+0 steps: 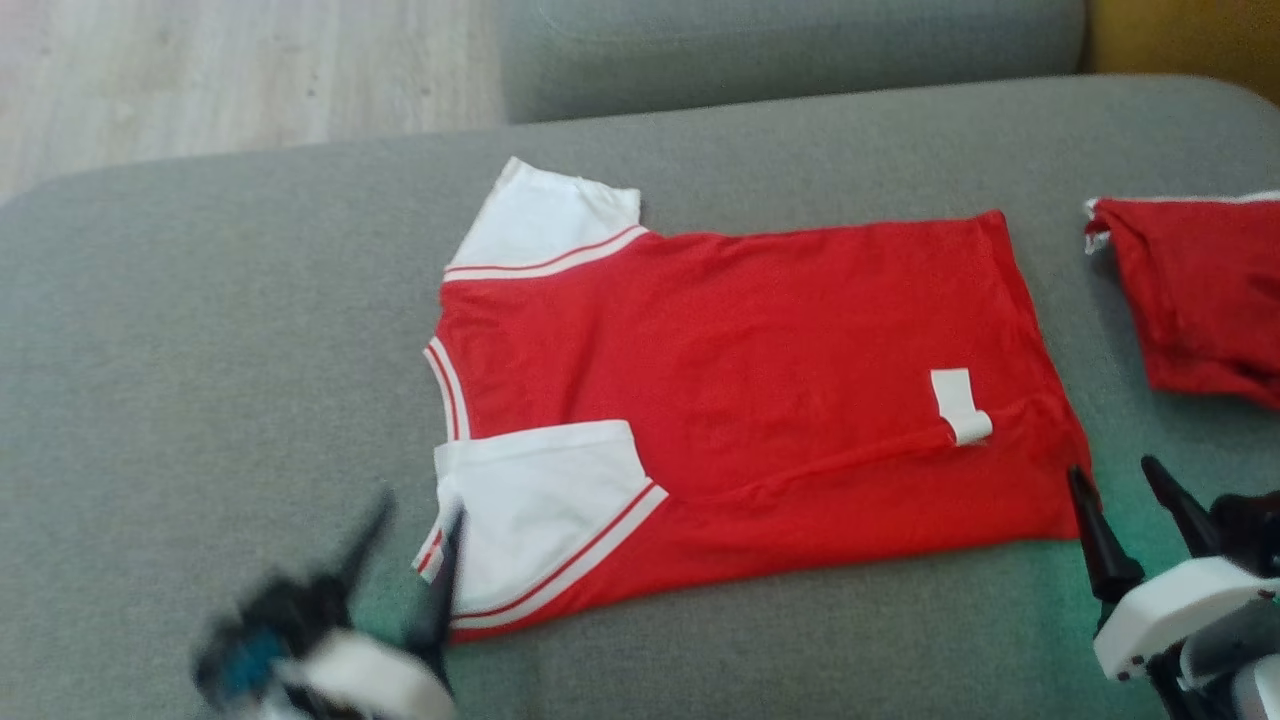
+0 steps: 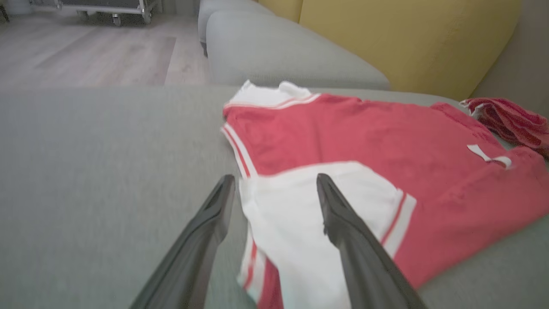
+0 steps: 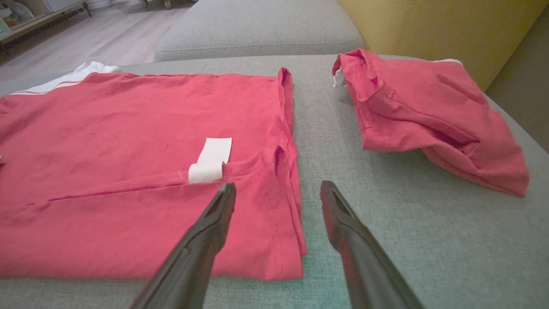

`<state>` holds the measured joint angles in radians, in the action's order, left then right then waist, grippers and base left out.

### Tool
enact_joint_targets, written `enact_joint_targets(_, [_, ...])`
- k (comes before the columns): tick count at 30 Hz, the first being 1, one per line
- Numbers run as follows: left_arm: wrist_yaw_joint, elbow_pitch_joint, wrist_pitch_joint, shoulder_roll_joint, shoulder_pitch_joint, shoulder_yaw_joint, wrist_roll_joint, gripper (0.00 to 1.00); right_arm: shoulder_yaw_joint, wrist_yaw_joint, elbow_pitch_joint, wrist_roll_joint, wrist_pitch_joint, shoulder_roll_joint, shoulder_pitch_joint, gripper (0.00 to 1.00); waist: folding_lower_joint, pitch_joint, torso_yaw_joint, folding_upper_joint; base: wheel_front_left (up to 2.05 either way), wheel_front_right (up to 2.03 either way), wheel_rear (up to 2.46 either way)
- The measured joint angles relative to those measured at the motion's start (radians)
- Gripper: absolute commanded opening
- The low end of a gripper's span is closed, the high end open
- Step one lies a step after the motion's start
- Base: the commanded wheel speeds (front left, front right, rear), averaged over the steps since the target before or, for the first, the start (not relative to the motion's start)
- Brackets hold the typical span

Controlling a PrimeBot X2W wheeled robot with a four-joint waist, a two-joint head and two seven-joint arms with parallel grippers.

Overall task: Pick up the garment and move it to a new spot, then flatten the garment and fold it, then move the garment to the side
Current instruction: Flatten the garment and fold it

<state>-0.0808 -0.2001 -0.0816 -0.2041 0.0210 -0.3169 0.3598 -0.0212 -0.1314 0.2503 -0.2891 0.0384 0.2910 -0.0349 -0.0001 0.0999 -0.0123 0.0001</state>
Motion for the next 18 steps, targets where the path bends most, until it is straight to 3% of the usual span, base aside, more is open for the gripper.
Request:
enact_joint_targets(4, [-0.02,0.056,0.14,-0.068,-0.178,0.017,0.013,1.0,0.0,0.0,-0.046,0.001,-0.002,-0.002,0.003,1.0,0.0002,0.039,-0.016,0.0,0.0,0.0,0.0])
enact_joint_targets(9, [-0.044,0.009,0.327,-0.13,-0.475,-0.018,0.108,1.0,-0.021,0.0,-0.088,0.009,0.002,-0.005,0.033,1.0,0.0003,0.108,-0.036,0.0,0.0,0.0,0.0])
enact_joint_targets(10, [-0.044,0.009,0.327,-0.13,-0.475,-0.018,0.108,1.0,-0.021,0.0,-0.088,0.009,0.002,-0.005,0.033,1.0,0.0003,0.108,-0.036,0.0,0.0,0.0,0.0])
enact_joint_targets(18, [-0.051,-0.207,0.585,-0.206,-0.846,-0.198,0.337,1.0,-0.054,0.0,-0.113,0.011,0.006,0.005,0.155,1.0,0.0004,0.235,-0.081,-0.0001,0.0,0.0,0.0])
